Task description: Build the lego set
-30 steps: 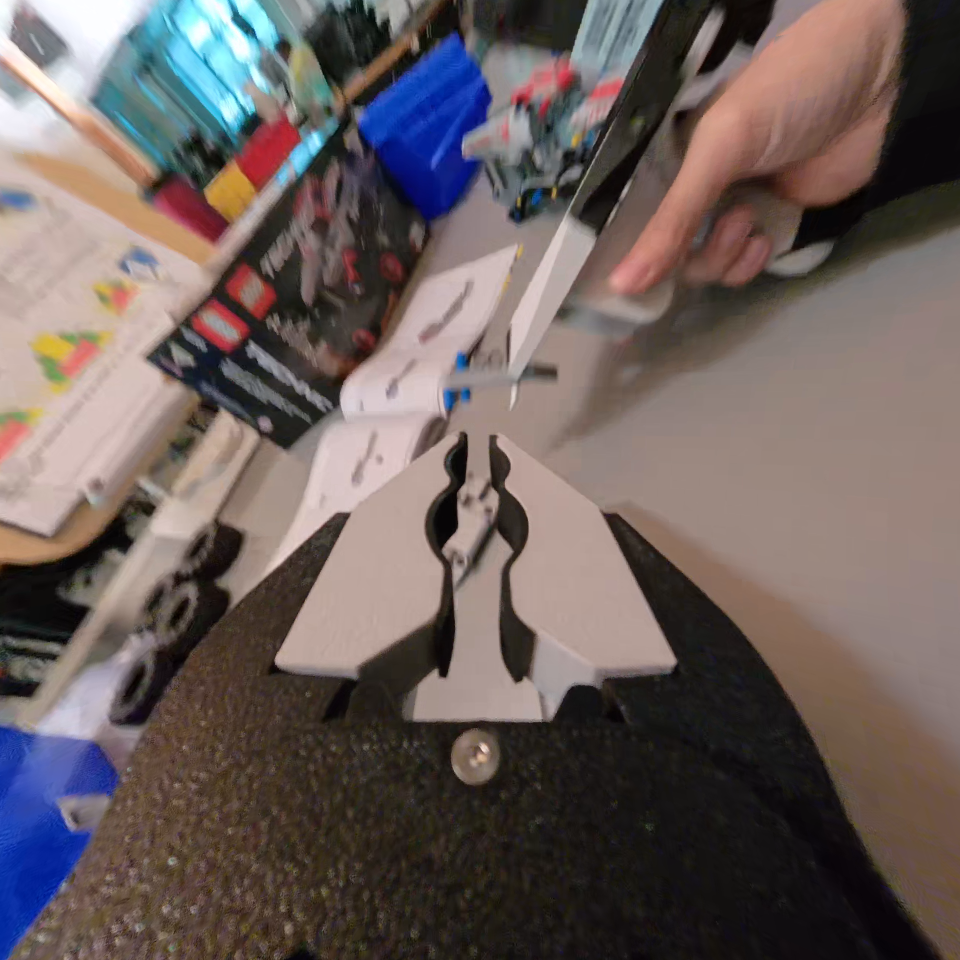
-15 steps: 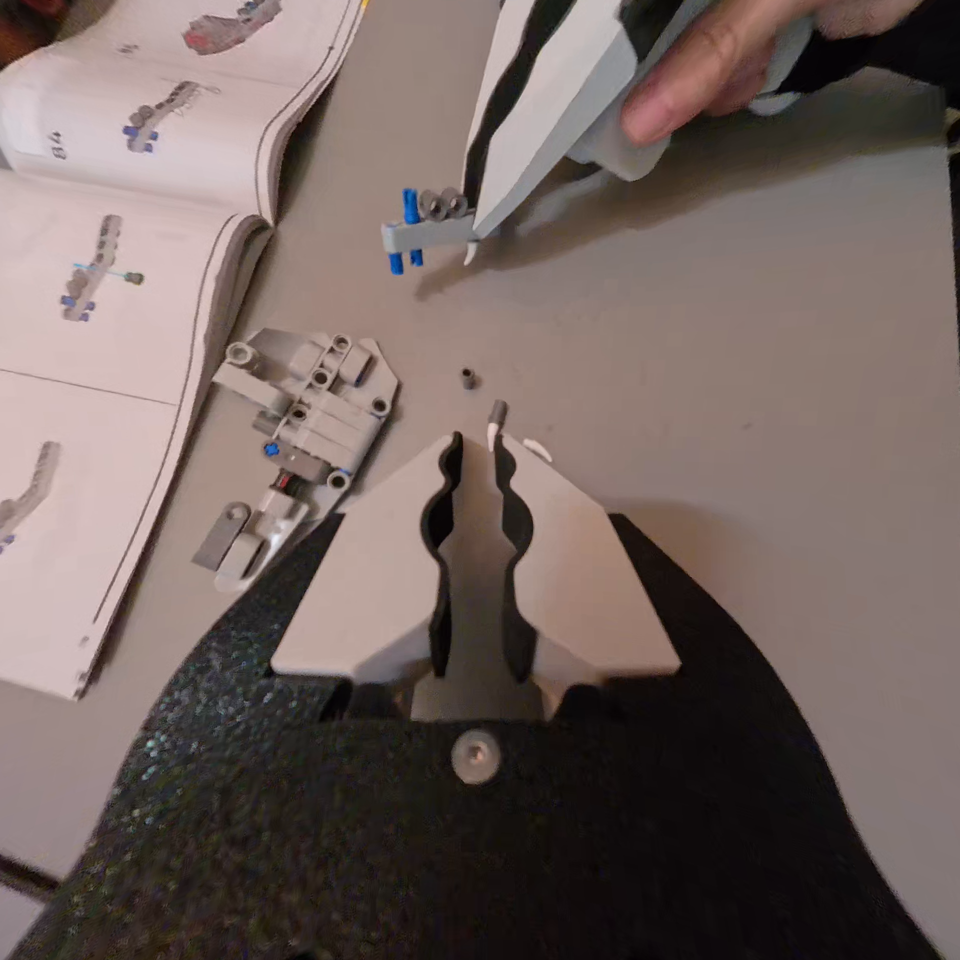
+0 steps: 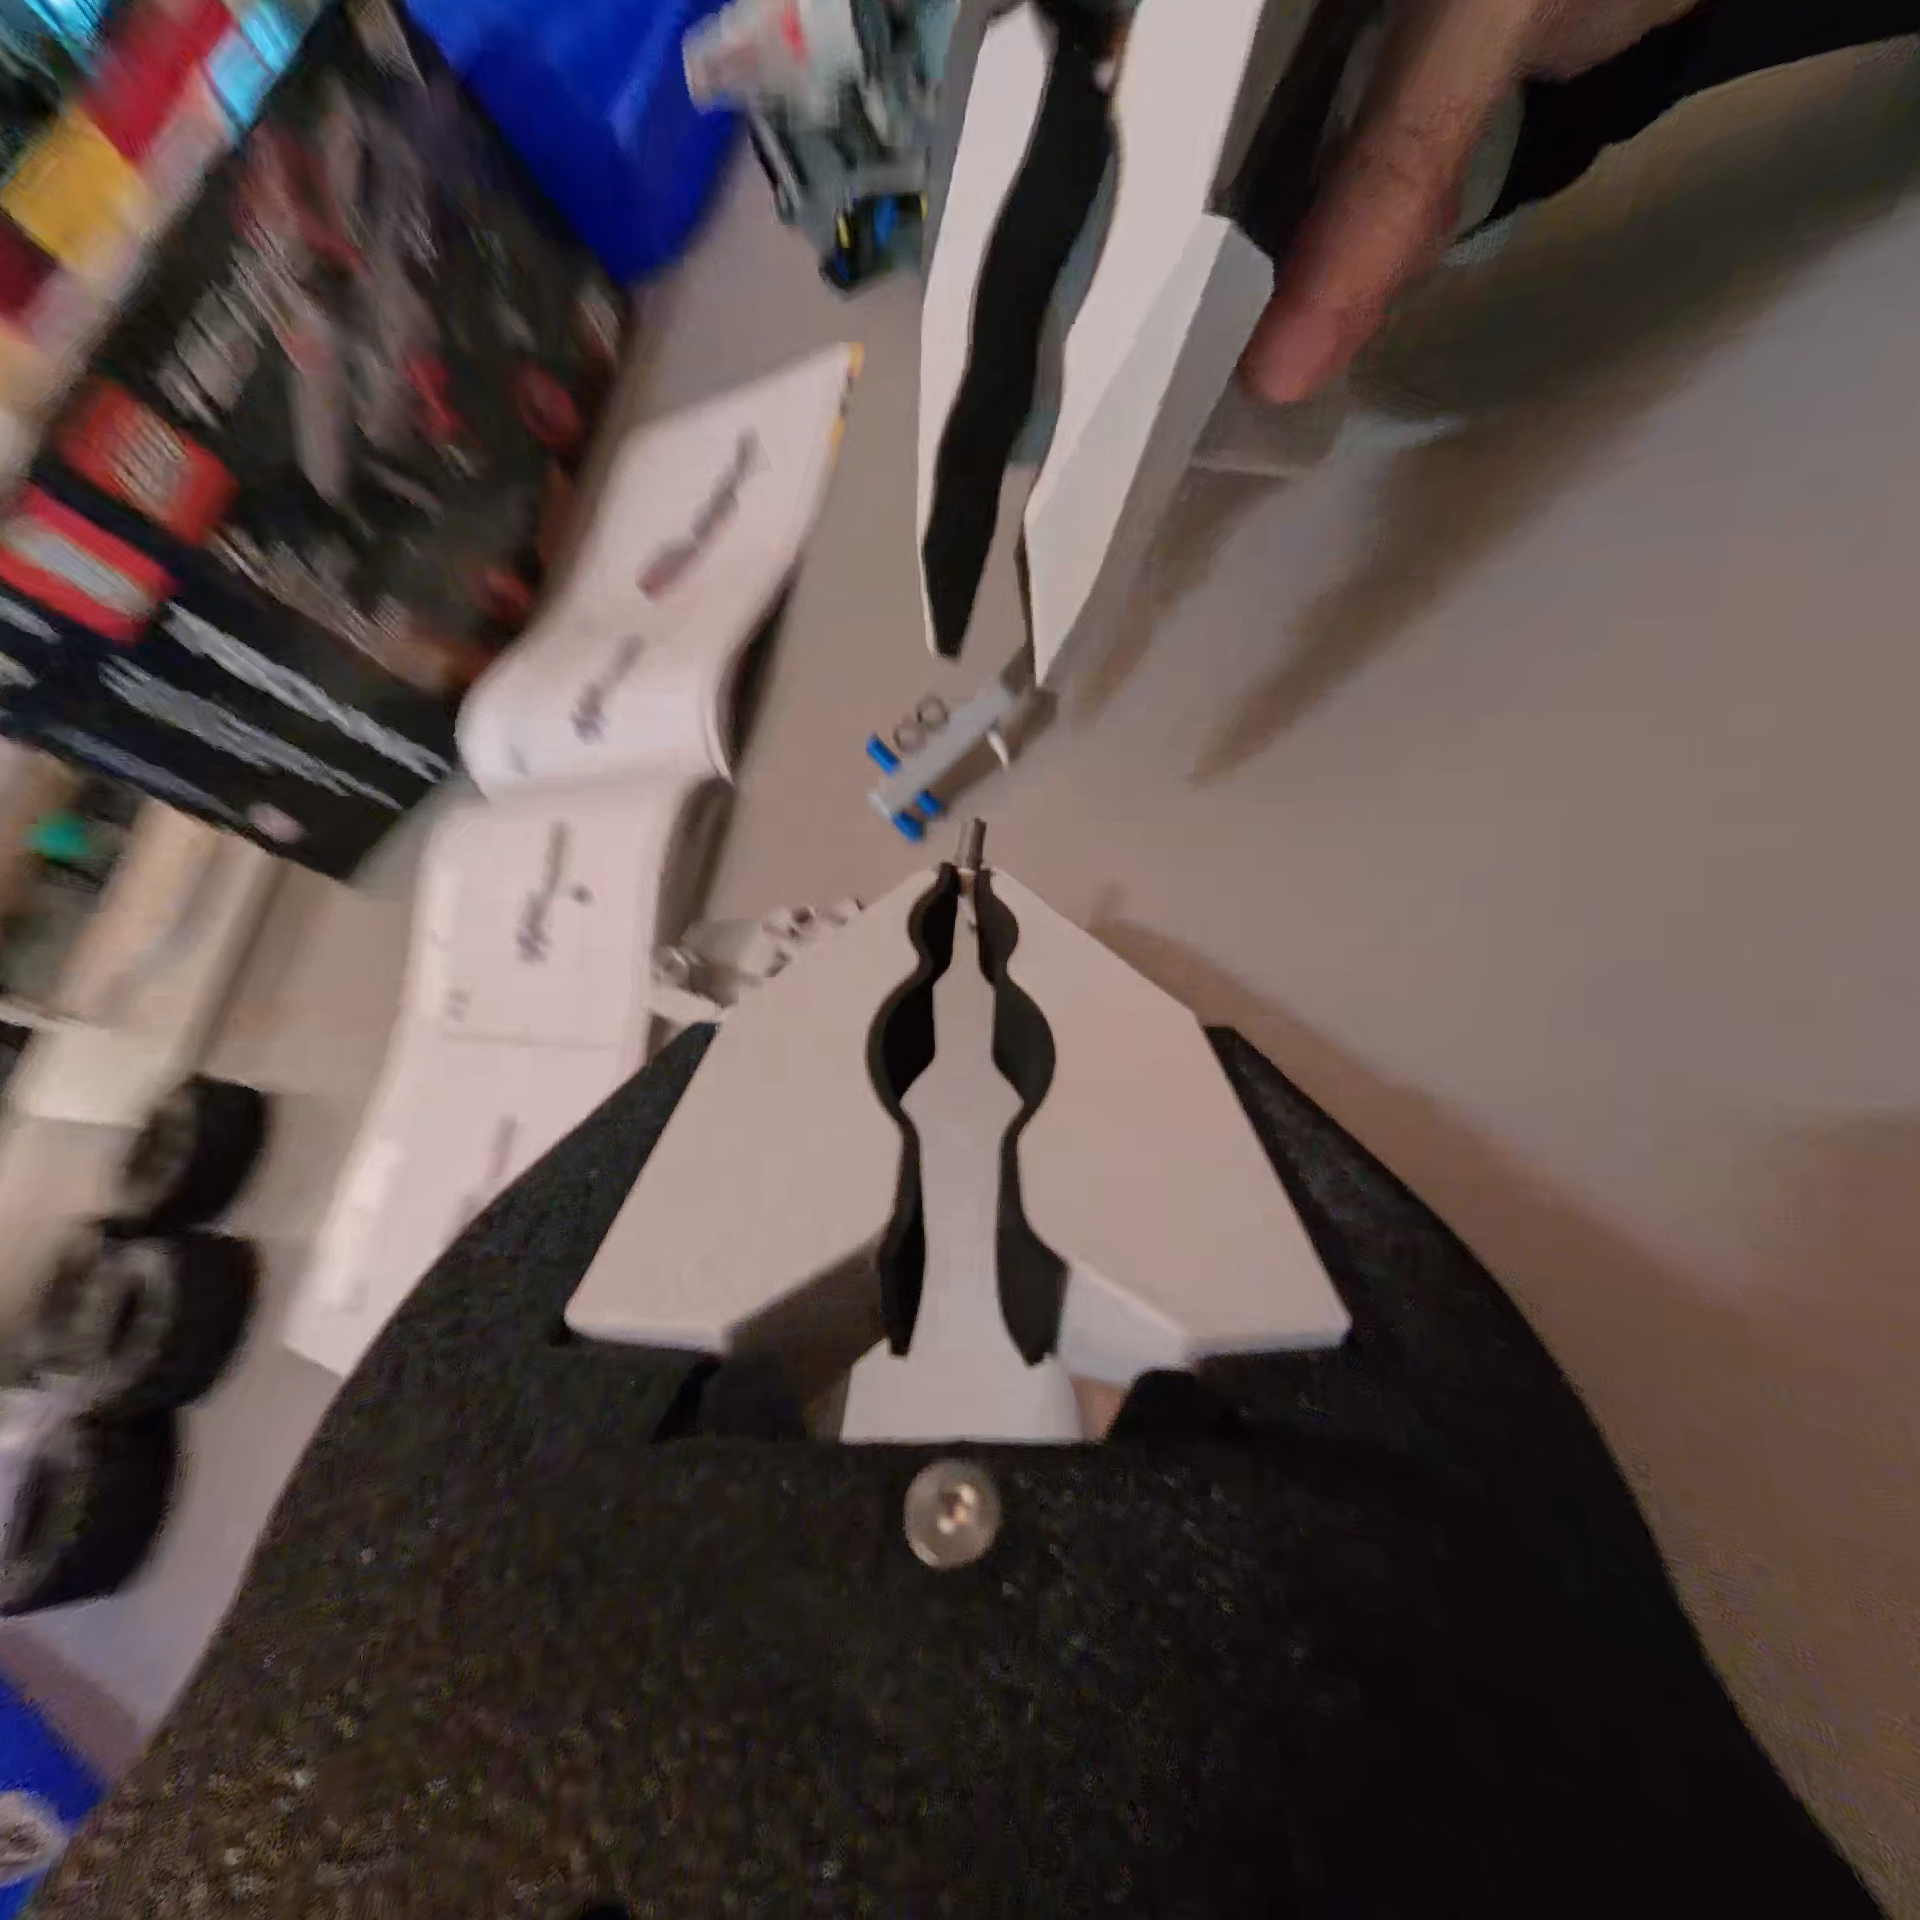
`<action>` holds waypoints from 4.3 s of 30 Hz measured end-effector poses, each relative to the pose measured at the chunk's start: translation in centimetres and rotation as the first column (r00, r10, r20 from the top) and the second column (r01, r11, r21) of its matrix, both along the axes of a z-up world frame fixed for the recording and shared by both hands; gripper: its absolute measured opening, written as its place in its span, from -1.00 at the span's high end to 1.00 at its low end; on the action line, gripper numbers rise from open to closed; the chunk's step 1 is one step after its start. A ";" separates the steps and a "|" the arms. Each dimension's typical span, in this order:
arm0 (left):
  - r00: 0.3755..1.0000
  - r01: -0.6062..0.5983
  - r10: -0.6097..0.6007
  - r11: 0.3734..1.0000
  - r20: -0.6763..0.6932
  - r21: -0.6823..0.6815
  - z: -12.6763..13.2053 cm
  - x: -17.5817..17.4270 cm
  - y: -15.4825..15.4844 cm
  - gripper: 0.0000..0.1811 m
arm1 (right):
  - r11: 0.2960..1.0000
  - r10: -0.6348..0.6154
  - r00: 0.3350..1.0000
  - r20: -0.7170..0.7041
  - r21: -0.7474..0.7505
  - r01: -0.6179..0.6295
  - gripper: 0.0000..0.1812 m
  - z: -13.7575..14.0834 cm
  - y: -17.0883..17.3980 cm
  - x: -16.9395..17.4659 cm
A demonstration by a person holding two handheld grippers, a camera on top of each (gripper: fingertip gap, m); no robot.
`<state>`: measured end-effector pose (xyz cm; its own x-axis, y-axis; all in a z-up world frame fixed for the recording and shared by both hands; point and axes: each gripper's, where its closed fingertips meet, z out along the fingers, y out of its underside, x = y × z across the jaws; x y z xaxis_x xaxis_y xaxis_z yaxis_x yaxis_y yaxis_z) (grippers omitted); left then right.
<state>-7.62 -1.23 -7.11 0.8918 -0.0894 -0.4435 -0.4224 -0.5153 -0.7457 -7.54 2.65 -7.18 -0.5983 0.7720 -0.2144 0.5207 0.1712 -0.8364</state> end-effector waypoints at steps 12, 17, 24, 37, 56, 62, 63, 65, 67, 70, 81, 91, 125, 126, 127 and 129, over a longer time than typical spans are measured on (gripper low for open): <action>0.930 0.093 -0.063 0.993 -0.361 0.067 3.2 2.4 1.3 1.00 | 0.981 0.193 0.967 -0.166 0.035 -0.190 0.81 3.0 -2.5 1.9; 0.896 0.111 -0.058 0.989 -0.440 0.096 4.5 2.9 1.4 1.00 | 0.973 0.229 0.956 -0.181 0.046 -0.225 0.83 3.6 -3.1 2.3; 0.848 0.136 -0.088 0.989 -0.523 0.054 4.5 3.2 1.4 1.00 | 0.960 0.281 0.942 -0.184 0.063 -0.273 0.97 3.8 -3.3 2.9; 0.979 0.204 -0.204 0.979 -0.013 0.024 3.6 3.8 0.1 0.89 | 0.566 0.670 0.609 -0.424 0.823 -0.049 0.98 3.0 -3.2 3.1; 0.892 0.112 -0.082 0.993 -0.444 0.041 4.8 2.2 1.1 1.00 | 0.884 0.391 0.760 -0.518 0.442 -0.153 0.83 6.2 -3.2 3.2; 0.861 0.090 -0.024 0.990 -0.508 0.106 5.7 2.0 1.4 1.00 | 0.928 0.254 0.892 -0.373 -0.165 -0.333 1.00 8.3 -3.8 4.3; 0.869 0.094 -0.030 0.990 -0.494 0.106 5.6 2.2 1.5 1.00 | 0.929 0.229 0.909 -0.349 -0.201 -0.312 1.00 8.2 -3.7 4.0; 0.864 0.090 -0.025 0.990 -0.502 0.105 5.6 2.1 1.5 1.00 | 0.932 0.219 0.919 -0.328 -0.210 -0.297 1.00 7.8 -3.7 3.7; 0.857 0.083 -0.021 0.992 -0.515 0.098 5.5 2.0 1.5 1.00 | 0.944 0.189 0.929 -0.317 -0.200 -0.261 1.00 7.5 -3.5 3.2; 0.855 0.067 -0.007 0.993 -0.519 0.097 5.3 1.8 1.5 1.00 | 0.949 0.184 0.936 -0.299 -0.194 -0.248 0.98 7.3 -3.4 3.1; 0.843 0.060 -0.004 0.994 -0.538 0.086 5.0 1.8 1.7 1.00 | 0.962 0.179 0.946 -0.269 -0.154 -0.226 0.97 6.5 -3.3 2.9; 0.909 0.101 -0.062 0.992 -0.412 0.075 4.7 2.5 1.4 0.94 | 0.965 0.192 0.946 -0.262 -0.124 -0.231 0.97 5.5 -2.3 2.8; 0.921 -0.068 0.050 0.997 -0.385 -0.034 1.3 0.9 2.1 1.00 | 0.978 0.086 0.994 0.072 -0.196 -0.071 0.88 2.3 -1.1 2.4; 0.938 -0.095 0.081 0.995 -0.336 -0.028 1.2 0.5 2.0 1.00 | 0.991 0.072 0.996 0.050 -0.112 -0.066 0.82 1.9 -0.2 2.3; 0.956 -0.114 0.103 0.993 -0.274 -0.025 0.9 0.3 1.9 1.00 | 0.999 0.050 0.998 0.030 -0.011 -0.050 0.79 1.4 0.9 2.2; 0.980 -0.141 0.138 0.990 -0.141 -0.007 0.4 0.2 2.1 1.00 | 0.987 0.009 1.000 -0.002 0.159 -0.009 0.72 0.2 2.7 1.7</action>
